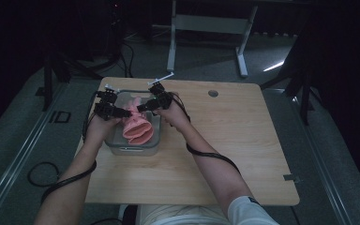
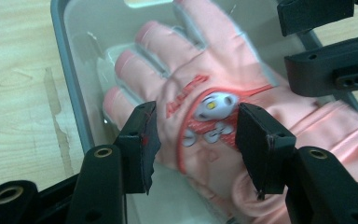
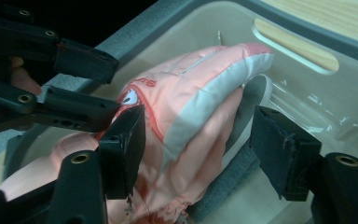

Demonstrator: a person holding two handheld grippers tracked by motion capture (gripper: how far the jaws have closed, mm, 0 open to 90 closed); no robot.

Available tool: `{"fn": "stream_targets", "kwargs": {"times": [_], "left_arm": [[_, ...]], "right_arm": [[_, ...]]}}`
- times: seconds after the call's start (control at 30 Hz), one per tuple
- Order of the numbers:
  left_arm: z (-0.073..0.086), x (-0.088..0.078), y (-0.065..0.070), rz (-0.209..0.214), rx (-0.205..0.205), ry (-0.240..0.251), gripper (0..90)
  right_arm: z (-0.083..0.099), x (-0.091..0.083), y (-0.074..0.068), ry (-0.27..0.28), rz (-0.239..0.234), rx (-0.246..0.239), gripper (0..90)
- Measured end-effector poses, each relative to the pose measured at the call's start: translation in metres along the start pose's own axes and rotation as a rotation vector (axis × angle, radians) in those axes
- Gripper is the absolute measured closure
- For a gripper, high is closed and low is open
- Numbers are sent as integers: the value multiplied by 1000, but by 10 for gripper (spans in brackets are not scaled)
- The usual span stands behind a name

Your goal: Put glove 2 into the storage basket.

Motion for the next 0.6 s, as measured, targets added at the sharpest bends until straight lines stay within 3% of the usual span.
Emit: {"fn": "stream_targets", "kwargs": {"times": [0.23,0.37,0.4,0.47,0.5,0.6], "left_arm": [[-4,-9,12,10,29,48,485],[-8,-17,25,35,51,76,453],[-10,-21,33,37,74,89,432],[-11,-22,36,39,83,91,330],[-11,-23,42,66,95,90,285],[-12,-25,53,91,119,105,169]], "right_arm": [[-3,-12,-3,27,-1,-26,298],[-5,-29,-3,53,-15,-45,240],[-6,-32,-2,59,-15,-49,232],[-6,-38,-2,76,-16,-59,222],[-6,-41,-1,80,-11,-67,211],[-3,-49,2,81,10,-101,180]]}}
Point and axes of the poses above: each handheld gripper's, and its own axes: x roughly forward along the jaws, z roughly out of its underside, y roughly to its right, the point moved 4 cm from there along x, roughly forward along the jaws, and after that the axes turned 8 degrees about y, right-handed, at the moved point
